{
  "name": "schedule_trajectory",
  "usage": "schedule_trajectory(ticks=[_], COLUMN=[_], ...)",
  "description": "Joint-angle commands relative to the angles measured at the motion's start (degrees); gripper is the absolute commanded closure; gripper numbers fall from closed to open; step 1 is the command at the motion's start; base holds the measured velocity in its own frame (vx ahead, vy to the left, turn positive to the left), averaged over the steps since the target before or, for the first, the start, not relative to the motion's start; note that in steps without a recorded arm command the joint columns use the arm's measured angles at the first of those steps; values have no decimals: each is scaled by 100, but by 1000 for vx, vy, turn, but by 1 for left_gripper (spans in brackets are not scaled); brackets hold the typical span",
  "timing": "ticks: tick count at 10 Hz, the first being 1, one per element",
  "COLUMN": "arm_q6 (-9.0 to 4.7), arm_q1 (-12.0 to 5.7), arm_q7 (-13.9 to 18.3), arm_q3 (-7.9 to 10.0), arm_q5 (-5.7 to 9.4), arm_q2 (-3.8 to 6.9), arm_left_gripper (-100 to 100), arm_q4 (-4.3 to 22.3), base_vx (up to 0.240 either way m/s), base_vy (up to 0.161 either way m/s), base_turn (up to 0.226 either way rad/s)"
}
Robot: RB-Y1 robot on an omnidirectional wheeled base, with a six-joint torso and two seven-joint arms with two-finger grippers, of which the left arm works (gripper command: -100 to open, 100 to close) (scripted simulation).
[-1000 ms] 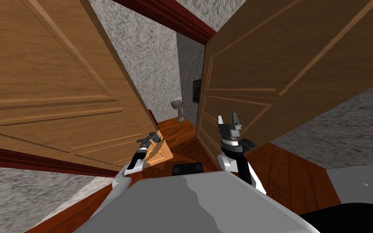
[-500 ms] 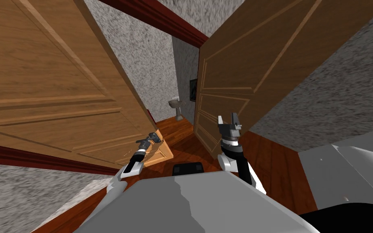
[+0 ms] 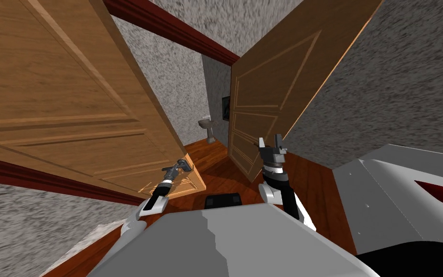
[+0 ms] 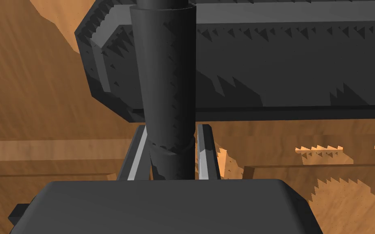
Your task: Pull the door open
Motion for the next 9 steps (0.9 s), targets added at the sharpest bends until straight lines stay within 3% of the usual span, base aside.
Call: schedule_trajectory(ticks=[1, 7, 8, 9], arm_q6=[-130, -561, -503, -680], arm_q1=[85, 413, 390, 497], arm_q7=[87, 400, 368, 454], arm_q3=[-44, -250, -267, -324], arm_q5=[3, 9, 0, -3], arm_q2=[99, 481, 429, 527], arm_left_gripper=[100, 100, 100, 100], arm_q4=[-32, -107, -108, -83], base_vx=[-243, -228, -100, -179], base_vy=[82, 60, 24, 56], base_turn=[-171, -128, -40, -164])
